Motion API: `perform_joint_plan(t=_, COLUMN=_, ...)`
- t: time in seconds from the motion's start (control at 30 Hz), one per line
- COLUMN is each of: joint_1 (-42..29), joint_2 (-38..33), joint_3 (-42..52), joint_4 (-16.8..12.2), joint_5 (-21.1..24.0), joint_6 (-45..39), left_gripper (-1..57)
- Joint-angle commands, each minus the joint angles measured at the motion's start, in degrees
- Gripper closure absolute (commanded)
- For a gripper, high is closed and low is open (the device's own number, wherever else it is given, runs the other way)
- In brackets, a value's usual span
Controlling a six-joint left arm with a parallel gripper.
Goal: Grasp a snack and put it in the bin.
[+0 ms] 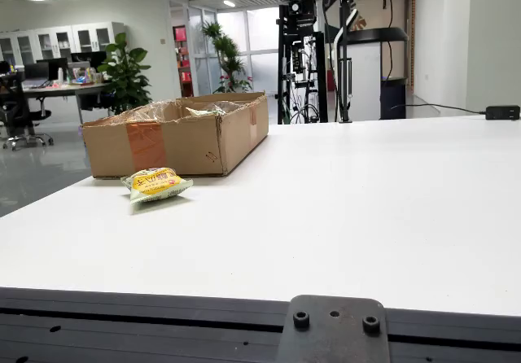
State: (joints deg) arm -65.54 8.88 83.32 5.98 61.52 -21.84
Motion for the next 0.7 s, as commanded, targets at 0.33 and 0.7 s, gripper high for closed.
perform_joint_plan(t=0.33, joint_1=1.81, joint_2=0.00, joint_3=0.00, joint_4=0.03, joint_5=-0.27, joint_6=2.36, left_gripper=56.4)
perform_joint_plan(t=0.7, joint_1=6.35, joint_2=0.00, joint_3=0.00, joint_4=1.38, joint_5=-2.62, joint_6=-12.23, left_gripper=53.9)
